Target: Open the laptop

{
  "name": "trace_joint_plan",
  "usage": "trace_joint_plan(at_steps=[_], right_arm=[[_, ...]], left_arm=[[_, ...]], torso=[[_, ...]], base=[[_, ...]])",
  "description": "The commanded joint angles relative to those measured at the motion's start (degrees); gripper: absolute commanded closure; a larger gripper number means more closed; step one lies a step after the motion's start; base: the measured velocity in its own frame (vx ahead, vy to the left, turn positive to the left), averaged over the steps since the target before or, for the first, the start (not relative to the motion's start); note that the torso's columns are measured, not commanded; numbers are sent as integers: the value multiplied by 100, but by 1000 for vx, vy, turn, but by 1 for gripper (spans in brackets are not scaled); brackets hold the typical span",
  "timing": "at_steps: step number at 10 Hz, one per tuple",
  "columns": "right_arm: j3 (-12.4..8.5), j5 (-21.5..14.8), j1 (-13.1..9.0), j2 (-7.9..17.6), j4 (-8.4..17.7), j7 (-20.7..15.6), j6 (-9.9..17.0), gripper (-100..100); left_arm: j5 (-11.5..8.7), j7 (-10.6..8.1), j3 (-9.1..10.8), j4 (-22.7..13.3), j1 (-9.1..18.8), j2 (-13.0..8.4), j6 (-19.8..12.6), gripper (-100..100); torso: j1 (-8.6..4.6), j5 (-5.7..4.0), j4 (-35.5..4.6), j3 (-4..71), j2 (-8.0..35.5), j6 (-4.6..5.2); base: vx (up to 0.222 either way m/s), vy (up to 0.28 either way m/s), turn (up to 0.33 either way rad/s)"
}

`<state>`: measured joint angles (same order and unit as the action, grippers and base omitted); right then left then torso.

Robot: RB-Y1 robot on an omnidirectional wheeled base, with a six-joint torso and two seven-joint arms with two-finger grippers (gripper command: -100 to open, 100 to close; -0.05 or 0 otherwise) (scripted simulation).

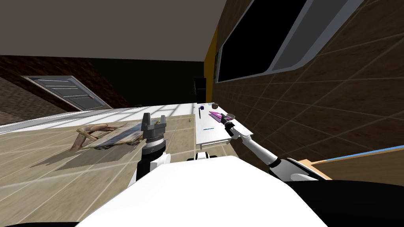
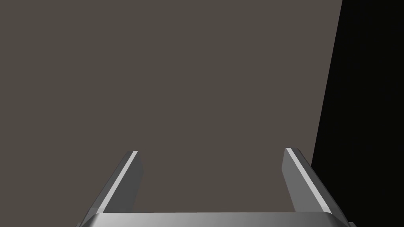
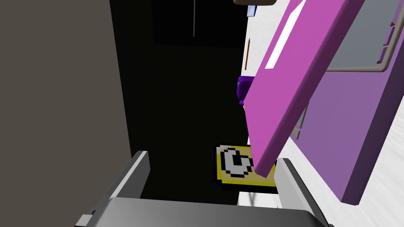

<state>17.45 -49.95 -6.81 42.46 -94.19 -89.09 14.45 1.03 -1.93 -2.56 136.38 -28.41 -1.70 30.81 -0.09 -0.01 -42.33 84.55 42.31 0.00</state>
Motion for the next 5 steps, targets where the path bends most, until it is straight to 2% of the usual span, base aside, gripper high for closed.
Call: trace_joint_plan(at_steps=[1, 5], right_arm=[[4, -1, 5, -3, 2, 1, -1, 0], [17, 2, 21, -7, 15, 1, -2, 0]], left_arm=[[0, 0, 0, 0, 0, 0, 0, 0], [0, 0, 0, 0, 0, 0, 0, 0]], torso=[[-1, 0, 1, 2, -3, 1], [16, 5, -3, -3, 6, 0]], base=[[0, 0, 0], [0, 0, 0]])
